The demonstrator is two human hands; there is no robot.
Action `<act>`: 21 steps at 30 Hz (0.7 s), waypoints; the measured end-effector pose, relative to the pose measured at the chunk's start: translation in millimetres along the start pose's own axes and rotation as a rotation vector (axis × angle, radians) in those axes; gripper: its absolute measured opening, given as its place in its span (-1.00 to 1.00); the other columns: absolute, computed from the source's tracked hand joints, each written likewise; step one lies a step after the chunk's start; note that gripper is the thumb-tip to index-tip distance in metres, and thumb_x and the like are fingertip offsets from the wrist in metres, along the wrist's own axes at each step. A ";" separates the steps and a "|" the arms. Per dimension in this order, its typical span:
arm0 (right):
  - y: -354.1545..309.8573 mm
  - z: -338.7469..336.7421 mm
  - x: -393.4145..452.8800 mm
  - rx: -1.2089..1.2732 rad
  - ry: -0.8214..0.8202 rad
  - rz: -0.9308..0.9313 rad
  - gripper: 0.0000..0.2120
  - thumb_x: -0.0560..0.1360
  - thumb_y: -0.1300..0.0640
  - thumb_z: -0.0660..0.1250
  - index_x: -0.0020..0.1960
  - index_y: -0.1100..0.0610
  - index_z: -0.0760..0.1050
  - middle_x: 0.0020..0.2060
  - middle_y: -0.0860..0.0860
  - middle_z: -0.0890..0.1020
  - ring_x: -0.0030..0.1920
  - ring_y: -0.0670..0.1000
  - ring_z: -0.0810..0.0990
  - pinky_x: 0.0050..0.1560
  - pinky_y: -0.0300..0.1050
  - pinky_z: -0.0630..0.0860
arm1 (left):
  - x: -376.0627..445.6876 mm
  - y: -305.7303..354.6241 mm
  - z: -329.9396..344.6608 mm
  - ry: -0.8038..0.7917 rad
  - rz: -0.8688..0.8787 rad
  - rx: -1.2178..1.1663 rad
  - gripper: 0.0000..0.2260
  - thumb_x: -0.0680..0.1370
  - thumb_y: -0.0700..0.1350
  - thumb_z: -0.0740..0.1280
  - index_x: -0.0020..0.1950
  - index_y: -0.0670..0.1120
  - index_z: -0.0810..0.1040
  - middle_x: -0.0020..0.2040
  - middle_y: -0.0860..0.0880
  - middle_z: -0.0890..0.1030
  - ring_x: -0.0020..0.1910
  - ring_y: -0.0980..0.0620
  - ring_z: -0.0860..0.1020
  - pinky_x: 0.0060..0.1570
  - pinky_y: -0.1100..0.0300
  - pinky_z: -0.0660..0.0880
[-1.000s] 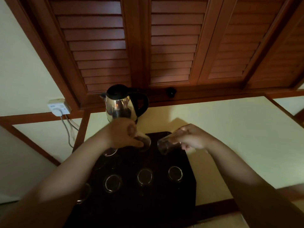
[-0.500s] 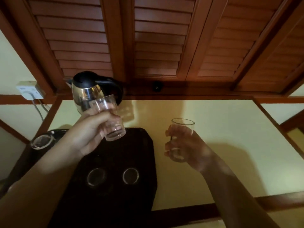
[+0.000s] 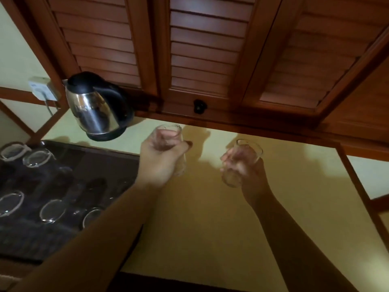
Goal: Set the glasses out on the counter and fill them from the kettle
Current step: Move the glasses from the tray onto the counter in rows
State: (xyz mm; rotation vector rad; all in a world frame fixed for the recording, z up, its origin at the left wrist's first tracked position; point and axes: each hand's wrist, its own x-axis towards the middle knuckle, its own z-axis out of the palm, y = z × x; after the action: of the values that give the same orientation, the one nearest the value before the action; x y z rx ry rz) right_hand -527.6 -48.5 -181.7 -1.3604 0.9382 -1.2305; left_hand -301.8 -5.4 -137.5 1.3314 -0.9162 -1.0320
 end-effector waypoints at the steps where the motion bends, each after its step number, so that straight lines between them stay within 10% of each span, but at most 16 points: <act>1: 5.2 -6.9 2.5 -0.086 -0.011 -0.029 -0.93 0.46 0.41 0.33 -0.16 0.31 0.56 -0.16 0.19 0.65 -0.13 -0.03 0.66 -0.04 -0.11 0.60 | -0.5 -9.1 10.7 0.012 -0.007 0.014 -0.80 0.56 -0.35 0.50 0.15 -0.34 0.59 -0.08 -0.23 0.67 -0.21 0.03 0.72 -0.29 0.29 0.65; 7: 41.7 -22.1 6.4 -0.579 0.128 0.010 -0.66 0.33 -0.04 0.62 -0.06 0.14 0.63 -0.18 -0.04 0.73 -0.18 -0.06 0.70 -0.16 -0.25 0.60 | 27.6 -64.9 42.9 -0.119 -0.008 0.126 -0.51 0.42 0.12 0.66 0.03 -0.22 0.58 -0.06 -0.17 0.64 -0.08 -0.09 0.68 -0.01 0.01 0.66; 21: 67.8 -39.0 19.9 -0.664 0.100 0.089 -0.59 0.30 -0.13 0.63 0.04 0.00 0.60 -0.09 -0.14 0.69 -0.08 -0.24 0.61 -0.15 -0.41 0.45 | 53.6 -105.3 47.6 -0.062 0.158 0.352 -0.63 0.39 -0.18 0.69 -0.02 0.12 0.59 0.02 -0.02 0.71 0.10 -0.08 0.71 0.12 0.16 0.63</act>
State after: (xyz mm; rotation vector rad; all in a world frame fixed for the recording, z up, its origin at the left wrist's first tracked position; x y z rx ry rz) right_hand -556.7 -86.1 -246.8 -1.7466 1.5502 -0.9567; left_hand -337.1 -67.5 -243.0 1.4920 -1.2723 -0.8179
